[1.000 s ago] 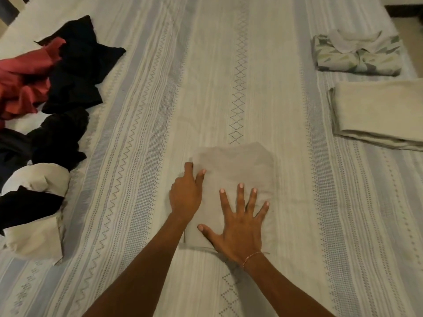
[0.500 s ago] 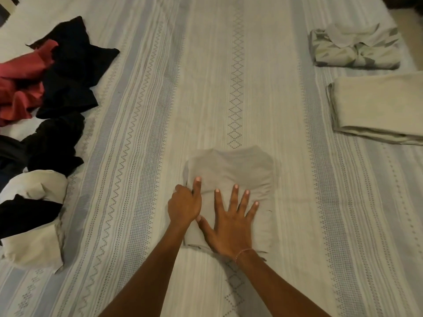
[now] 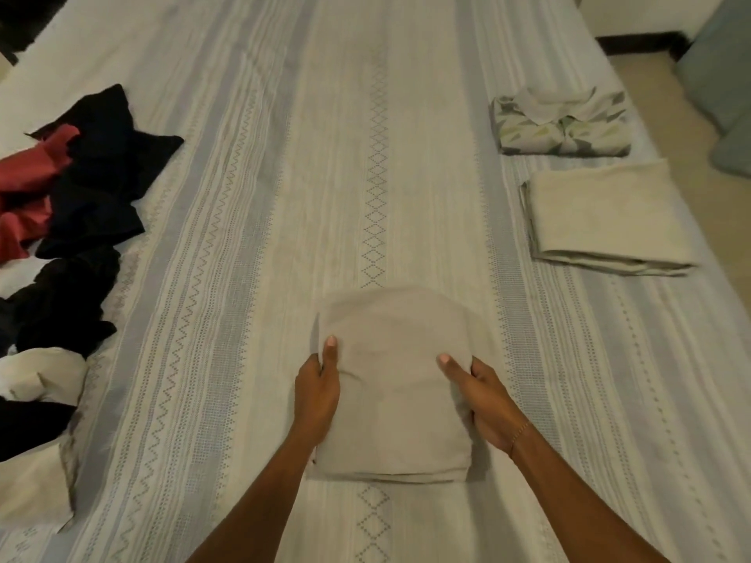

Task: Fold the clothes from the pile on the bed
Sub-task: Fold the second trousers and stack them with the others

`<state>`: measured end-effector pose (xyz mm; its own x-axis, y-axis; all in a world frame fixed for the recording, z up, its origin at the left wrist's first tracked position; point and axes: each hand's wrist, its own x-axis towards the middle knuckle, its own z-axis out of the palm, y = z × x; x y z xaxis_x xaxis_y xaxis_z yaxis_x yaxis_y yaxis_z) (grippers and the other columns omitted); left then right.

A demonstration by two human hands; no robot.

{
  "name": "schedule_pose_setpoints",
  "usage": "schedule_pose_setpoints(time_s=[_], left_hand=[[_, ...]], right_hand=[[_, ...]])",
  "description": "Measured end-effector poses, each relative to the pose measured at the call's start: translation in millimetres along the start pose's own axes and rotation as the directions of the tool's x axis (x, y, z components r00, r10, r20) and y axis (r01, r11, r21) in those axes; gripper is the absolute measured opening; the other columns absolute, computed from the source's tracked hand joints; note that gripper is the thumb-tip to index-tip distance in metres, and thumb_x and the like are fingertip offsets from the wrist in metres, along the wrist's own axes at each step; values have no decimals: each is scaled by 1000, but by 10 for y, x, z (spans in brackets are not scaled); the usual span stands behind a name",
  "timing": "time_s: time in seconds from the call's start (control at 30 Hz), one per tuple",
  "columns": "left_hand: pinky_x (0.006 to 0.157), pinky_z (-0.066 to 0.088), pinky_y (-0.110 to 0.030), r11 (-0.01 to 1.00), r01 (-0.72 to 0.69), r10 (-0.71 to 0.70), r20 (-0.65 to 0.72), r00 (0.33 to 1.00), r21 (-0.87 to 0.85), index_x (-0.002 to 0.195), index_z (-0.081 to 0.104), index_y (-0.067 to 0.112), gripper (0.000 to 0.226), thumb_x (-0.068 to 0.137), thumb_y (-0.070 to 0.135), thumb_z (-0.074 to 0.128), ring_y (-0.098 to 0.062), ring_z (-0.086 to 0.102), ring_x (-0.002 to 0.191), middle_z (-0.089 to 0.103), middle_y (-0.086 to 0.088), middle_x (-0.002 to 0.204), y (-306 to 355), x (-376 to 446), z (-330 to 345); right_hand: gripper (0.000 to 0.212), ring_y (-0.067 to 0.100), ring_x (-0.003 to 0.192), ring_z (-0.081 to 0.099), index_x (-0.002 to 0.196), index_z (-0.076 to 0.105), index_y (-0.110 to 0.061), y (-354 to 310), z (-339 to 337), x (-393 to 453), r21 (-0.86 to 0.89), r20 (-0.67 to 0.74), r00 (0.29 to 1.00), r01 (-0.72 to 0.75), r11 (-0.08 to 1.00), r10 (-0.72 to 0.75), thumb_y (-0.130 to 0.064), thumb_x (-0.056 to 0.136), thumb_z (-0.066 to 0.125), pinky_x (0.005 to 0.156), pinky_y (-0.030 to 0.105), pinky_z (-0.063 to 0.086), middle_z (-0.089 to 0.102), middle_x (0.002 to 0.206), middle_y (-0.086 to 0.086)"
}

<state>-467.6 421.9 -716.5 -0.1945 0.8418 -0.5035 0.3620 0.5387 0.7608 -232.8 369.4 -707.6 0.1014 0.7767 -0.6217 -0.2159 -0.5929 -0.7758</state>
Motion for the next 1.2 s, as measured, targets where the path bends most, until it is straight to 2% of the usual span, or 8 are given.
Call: schedule_pose_setpoints(time_s=[0.1, 0.2, 0.5, 0.73, 0.9, 1.07, 1.13, 1.2], left_hand=[[89, 58, -44, 999, -27, 29, 54, 998, -32, 108, 69, 21, 90, 73, 96, 33, -17, 71, 93, 75, 1, 98, 354, -87, 314], [89, 58, -38, 996, -2, 14, 123, 992, -91, 113, 67, 24, 76, 82, 87, 37, -15, 70, 97, 74, 2, 105, 724, -175, 688], [107, 44, -41, 996, -61, 73, 191, 979, -69, 146, 42, 17, 81, 91, 75, 31, -22, 55, 120, 55, -2, 133, 1850, -328, 2156], [102, 48, -45, 966, -247, 229, 188, 955, 81, 141, 40, 14, 85, 88, 79, 22, -24, 60, 114, 60, -6, 132, 2653, -36, 3210], [106, 40, -44, 929, -286, 259, 141, 956, 235, 153, 25, 13, 75, 99, 66, 18, -35, 52, 128, 49, -16, 146, 3087, 380, 3713], [101, 42, -46, 901, -228, 199, 117, 973, 368, 150, 21, 4, 72, 103, 58, 25, -39, 51, 127, 46, -21, 147, 3135, 745, 4047], [96, 46, -49, 762, -306, 344, 45, 938, 571, 144, 30, 6, 65, 102, 56, 33, -38, 50, 124, 47, -22, 143, 3049, 790, 4135], [104, 46, -50, 455, -461, 622, 99, 777, 762, 148, 35, 6, 64, 103, 51, 40, -39, 45, 132, 43, -24, 148, 2992, 759, 4218]], right_hand=[[40, 32, 110, 69, 126, 67, -25, -115, -421, -65, 30, -10, 999, 40, 999, -40, -47, 92, 69, 96, 55, 55, 74, 116, 8], [47, 23, 121, 64, 136, 59, -27, -311, -901, -41, 87, -8, 995, 97, 991, -97, -41, 92, 69, 109, 52, 46, 69, 130, 0], [37, 10, 115, 66, 135, 57, -33, -1163, -2438, 227, -169, -153, 941, 277, 946, -303, -30, 98, 63, 95, 30, 53, 71, 121, -15], [54, -5, 121, 55, 151, 42, -36, -1864, -3491, 825, -398, -244, 843, 364, 842, -480, -32, 100, 60, 103, 23, 43, 58, 134, -25], [60, -9, 123, 44, 156, 34, -30, -2221, -3851, 1339, -532, -267, 761, 395, 749, -592, -24, 102, 58, 92, -4, 33, 45, 143, -19], [54, 27, 121, 57, 155, 35, -31, -2151, -4045, 1894, -756, -281, 792, 165, 633, -542, -26, 104, 52, 97, 33, 46, 58, 137, 4], [52, 40, 117, 52, 153, 34, -29, -2072, -3974, 1969, -891, -323, 788, -67, 448, -524, -31, 103, 47, 92, 45, 47, 54, 133, 20], [52, 40, 129, 41, 152, 35, -24, -2052, -3827, 1937, -959, -238, 692, -54, 279, -681, -37, 102, 42, 101, 52, 42, 43, 145, 20]])
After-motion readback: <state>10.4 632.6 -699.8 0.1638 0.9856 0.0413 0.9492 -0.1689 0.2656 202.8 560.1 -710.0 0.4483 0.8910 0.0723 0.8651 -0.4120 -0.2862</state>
